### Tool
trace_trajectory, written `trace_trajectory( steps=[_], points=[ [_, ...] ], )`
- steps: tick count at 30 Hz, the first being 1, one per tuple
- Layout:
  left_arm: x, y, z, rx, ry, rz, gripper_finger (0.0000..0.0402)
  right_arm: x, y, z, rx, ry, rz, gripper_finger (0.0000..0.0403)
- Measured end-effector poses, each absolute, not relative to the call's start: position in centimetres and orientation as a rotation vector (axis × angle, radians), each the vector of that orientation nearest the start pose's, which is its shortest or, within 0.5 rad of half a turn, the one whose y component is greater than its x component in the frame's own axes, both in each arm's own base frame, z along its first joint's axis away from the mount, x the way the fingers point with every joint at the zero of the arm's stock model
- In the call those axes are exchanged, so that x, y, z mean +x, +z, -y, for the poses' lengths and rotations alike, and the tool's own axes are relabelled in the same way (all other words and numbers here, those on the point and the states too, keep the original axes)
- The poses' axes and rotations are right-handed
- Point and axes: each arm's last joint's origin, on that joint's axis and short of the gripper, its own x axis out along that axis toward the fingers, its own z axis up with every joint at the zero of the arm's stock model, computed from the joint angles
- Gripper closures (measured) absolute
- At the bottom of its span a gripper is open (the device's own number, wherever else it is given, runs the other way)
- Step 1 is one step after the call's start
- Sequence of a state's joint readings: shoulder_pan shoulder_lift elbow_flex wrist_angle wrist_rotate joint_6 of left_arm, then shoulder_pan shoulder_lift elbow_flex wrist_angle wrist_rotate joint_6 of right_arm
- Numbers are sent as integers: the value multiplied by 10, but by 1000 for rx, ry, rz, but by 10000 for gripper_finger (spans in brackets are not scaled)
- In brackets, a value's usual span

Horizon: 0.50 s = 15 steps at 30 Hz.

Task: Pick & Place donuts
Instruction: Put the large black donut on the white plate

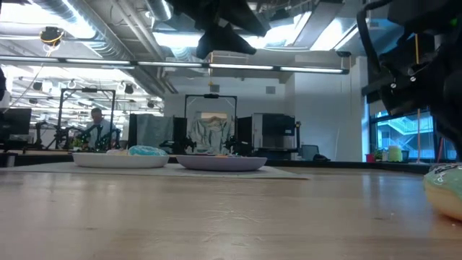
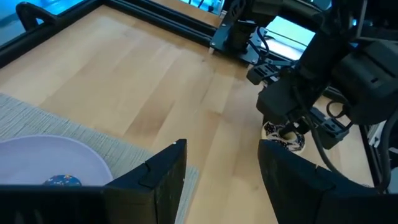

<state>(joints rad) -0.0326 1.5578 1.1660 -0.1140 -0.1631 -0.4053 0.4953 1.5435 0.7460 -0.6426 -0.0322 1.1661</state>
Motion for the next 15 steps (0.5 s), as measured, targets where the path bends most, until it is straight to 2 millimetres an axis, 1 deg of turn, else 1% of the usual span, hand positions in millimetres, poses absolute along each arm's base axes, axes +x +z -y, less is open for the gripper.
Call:
trace_trajectory(
  steps=[4, 6, 10, 15],
  points=[
    [350, 283, 7, -347, 224, -473, 208, 209, 142, -114, 592, -398, -1445, 287],
    [350, 282, 7, -339, 207, -478, 208, 211, 146, -115, 585, -362, -1437, 307],
    [350, 283, 10, -246, 128, -492, 208, 219, 162, -112, 572, -273, -1396, 335],
    [352, 286, 19, -105, 58, -458, 208, 232, 191, -99, 545, -199, -1336, 347]
  ],
)
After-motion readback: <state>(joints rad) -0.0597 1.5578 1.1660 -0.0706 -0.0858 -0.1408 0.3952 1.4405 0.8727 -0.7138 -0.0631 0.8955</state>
